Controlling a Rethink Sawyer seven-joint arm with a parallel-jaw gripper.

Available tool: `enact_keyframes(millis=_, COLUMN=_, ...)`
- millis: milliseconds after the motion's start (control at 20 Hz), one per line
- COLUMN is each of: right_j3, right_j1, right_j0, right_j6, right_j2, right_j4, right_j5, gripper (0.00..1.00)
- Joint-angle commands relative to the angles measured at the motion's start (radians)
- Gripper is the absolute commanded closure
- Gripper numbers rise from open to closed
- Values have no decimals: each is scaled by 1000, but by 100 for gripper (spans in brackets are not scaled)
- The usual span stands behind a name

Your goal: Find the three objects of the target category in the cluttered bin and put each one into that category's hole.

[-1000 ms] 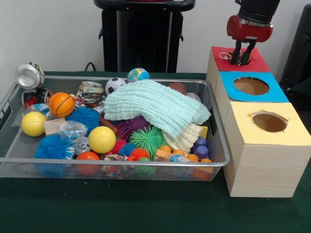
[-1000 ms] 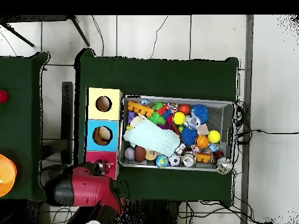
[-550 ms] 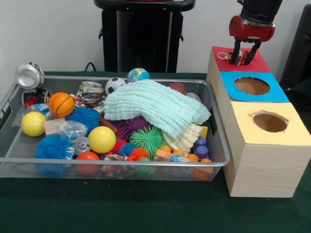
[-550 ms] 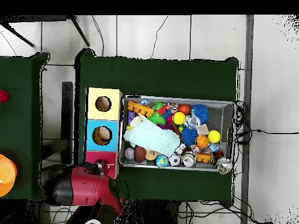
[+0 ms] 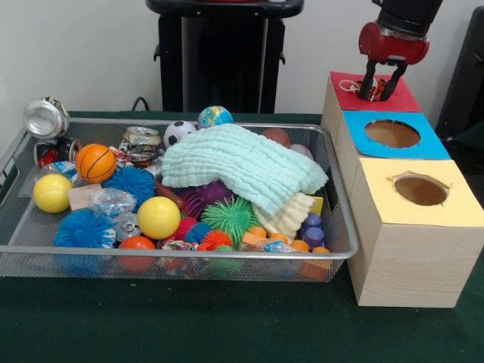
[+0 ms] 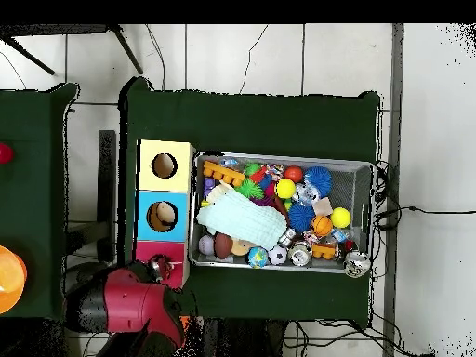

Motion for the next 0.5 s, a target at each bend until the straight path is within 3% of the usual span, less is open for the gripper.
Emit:
enact_keyframes(millis=50, right_j3=47, right_j1=49, right_j0=51, right_j6=186, right_j2=25, right_j4=-67, right_j5=83, gripper=0)
enact_keyframes(millis=500, right_j3=15, right_j1=19, right_j0=73, right_j6=164, right_j2=-11, right_j4=-69, right_j5=146, gripper=0)
